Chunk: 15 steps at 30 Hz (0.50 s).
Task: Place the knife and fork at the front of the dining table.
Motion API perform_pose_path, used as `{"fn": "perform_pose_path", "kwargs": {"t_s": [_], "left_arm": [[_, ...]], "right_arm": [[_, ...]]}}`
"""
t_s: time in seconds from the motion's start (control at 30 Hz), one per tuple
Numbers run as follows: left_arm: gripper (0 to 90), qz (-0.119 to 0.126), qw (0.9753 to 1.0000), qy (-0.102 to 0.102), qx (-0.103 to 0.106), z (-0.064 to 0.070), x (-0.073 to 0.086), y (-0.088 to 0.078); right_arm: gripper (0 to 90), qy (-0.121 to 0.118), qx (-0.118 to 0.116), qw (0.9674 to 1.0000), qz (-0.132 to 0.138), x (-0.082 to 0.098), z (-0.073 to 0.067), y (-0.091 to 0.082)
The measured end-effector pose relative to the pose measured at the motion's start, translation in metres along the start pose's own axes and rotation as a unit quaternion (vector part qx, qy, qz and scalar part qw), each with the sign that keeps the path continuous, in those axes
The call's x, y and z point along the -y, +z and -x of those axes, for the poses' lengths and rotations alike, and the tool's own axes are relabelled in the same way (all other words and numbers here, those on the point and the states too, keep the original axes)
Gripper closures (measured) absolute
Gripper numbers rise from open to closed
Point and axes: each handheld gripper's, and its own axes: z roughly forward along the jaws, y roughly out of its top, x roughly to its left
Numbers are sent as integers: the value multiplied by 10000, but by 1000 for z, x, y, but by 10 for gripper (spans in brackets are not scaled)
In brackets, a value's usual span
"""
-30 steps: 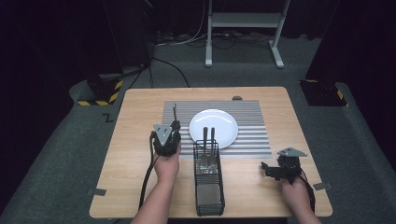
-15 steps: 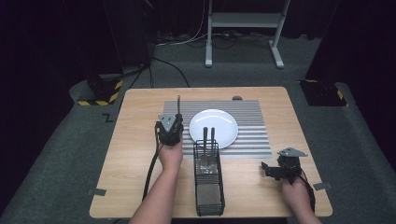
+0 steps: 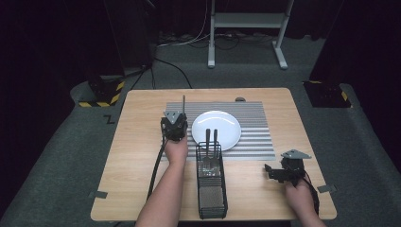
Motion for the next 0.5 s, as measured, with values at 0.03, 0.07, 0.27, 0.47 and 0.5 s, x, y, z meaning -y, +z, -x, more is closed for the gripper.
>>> {"fn": "perform_pose_path", "kwargs": {"t_s": [0.03, 0.07, 0.27, 0.47, 0.5], "left_arm": [[827, -14, 10000, 2, -15, 0, 0, 1], [826, -19, 10000, -16, -15, 0, 1, 2], [827, -114, 9999, -19, -42, 0, 1, 6], [828, -250, 9997, -40, -51, -1, 2, 15], [827, -272, 9996, -31, -64, -1, 3, 17]], "right_arm": [[99, -6, 0, 10000, 2, 0, 0, 0], [99, -7, -1, 10000, 2, 0, 0, 0], [99, -7, -4, 10000, 2, 0, 0, 0], [99, 0, -1, 10000, 0, 0, 0, 0], [99, -7, -1, 10000, 2, 0, 0, 0]]}}
